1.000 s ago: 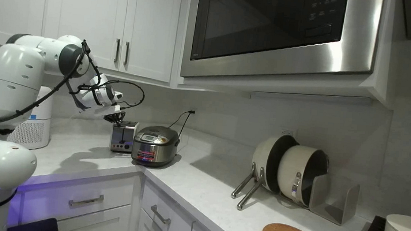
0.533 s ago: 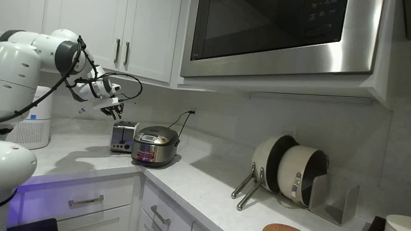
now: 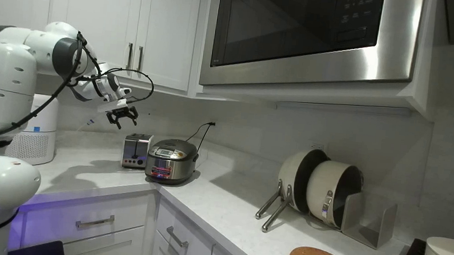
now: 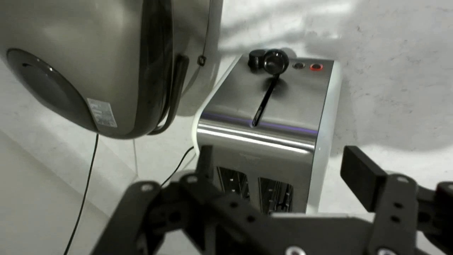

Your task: Push the lever on the toaster downwards

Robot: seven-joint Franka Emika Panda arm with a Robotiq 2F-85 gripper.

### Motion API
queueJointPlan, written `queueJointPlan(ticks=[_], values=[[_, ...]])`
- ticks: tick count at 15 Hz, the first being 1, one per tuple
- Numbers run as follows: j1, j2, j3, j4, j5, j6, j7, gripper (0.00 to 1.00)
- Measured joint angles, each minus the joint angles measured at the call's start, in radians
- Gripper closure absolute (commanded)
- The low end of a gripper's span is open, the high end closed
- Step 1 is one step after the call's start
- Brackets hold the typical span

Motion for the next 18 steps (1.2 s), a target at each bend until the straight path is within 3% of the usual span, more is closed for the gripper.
queueJointPlan(ticks=[4, 8, 13, 18], values=[[-0.001, -0.045, 0.029, 0.024, 0.107, -0.249, -0.017, 0.00], [-0.015, -0.111, 0.037, 0.032, 0.179, -0.411, -0.017, 0.00], [-0.063, -0.209, 0.038, 0.028, 0.280, -0.547, -0.018, 0.00], [-0.077, -0.248, 0.038, 0.012, 0.309, -0.570, -0.019, 0.00]])
